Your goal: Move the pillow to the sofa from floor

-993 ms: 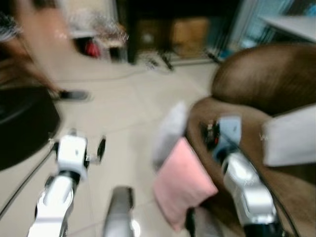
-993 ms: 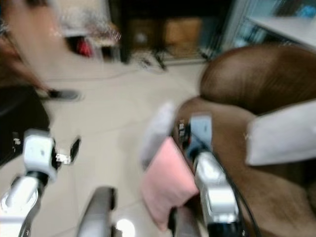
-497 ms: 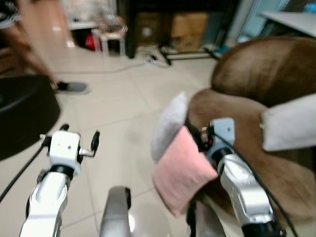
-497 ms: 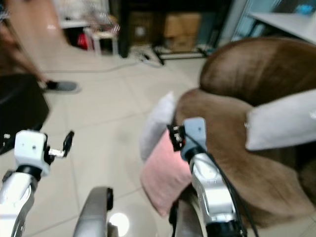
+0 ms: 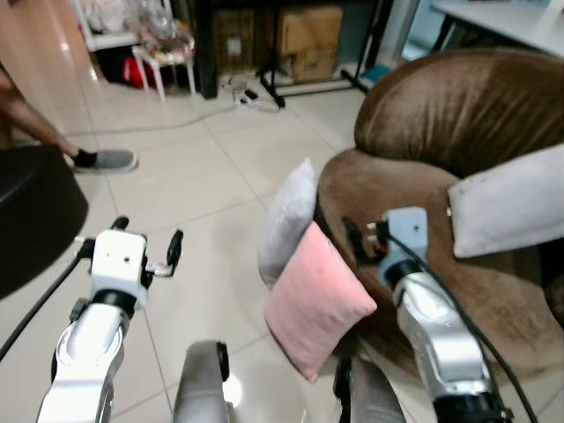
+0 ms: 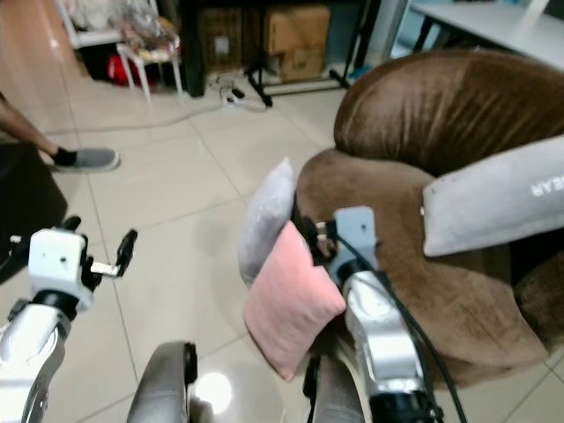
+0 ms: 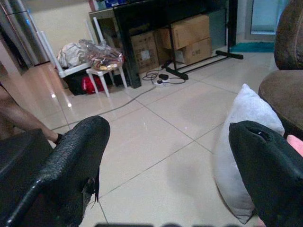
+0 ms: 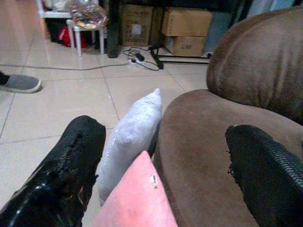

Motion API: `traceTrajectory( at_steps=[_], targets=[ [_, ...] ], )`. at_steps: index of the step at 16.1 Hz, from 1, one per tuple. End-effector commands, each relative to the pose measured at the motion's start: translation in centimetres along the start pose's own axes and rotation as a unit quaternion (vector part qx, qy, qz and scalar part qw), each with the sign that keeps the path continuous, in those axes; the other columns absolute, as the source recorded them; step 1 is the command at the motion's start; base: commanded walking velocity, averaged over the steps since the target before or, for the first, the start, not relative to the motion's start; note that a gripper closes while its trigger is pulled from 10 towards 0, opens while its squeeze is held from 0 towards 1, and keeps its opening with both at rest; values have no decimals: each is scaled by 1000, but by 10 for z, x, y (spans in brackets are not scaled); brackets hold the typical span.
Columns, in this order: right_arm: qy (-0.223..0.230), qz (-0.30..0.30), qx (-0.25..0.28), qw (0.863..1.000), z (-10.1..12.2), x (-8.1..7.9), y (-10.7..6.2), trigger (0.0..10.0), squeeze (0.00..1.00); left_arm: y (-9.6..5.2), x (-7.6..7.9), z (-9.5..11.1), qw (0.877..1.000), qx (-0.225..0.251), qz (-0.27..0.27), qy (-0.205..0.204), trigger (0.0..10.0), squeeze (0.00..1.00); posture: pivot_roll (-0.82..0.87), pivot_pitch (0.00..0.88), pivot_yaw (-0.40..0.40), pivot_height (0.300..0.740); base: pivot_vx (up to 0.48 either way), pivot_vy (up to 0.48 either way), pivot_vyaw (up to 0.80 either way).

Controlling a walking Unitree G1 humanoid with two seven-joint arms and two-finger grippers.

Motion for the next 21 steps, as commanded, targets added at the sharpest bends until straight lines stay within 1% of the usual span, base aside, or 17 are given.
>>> traceTrajectory(
  at_steps=[1,3,4,7,8,10,14,21],
  targets=[
    [-4,-9,-2,1000,0,7,0,10000,1000,0,3,3,1000,5,-6,0,10000,1000,29,0,-71,598,0,0,0],
    [-8,-11,-1,1000,1,7,0,10000,1000,0,3,3,1000,5,-7,0,10000,1000,26,0,-69,598,0,0,0],
    [-13,-3,-8,1000,0,5,0,10000,1000,1,3,3,1000,5,-7,0,10000,1000,26,0,-69,598,0,0,0],
    [-23,12,-2,1000,2,1,0,10000,1000,1,3,3,1000,5,-8,-1,10000,1000,27,0,-69,598,0,0,800],
    [-19,10,2,1000,3,0,0,10000,1000,1,3,3,1000,5,-8,-2,10000,1000,27,0,-69,598,247,0,800],
    [6,2,0,1000,3,1,0,10000,1000,1,3,3,1000,6,-9,-3,10000,1000,26,0,-68,598,287,0,0],
    [-5,-13,-9,1000,1,4,0,10000,1000,2,3,3,1000,7,-12,-3,10000,1000,25,0,-68,598,307,0,0],
    [-4,-20,-16,1000,-2,5,0,10000,1000,3,3,4,1000,10,-15,-1,10000,1000,30,0,-69,598,317,0,0]
  ],
)
Point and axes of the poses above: a point about 5 cm out from each wrist's last joint towards the gripper, its own y axis pointing out of the wrist towards the gripper, its own z axis along the axis of the wrist's last joint, x = y × z, the point moved 3 cm from there along y, pointing out of the wrist towards the gripper, and after that the axes turned 1 degree about y, right-handed, at the moved point
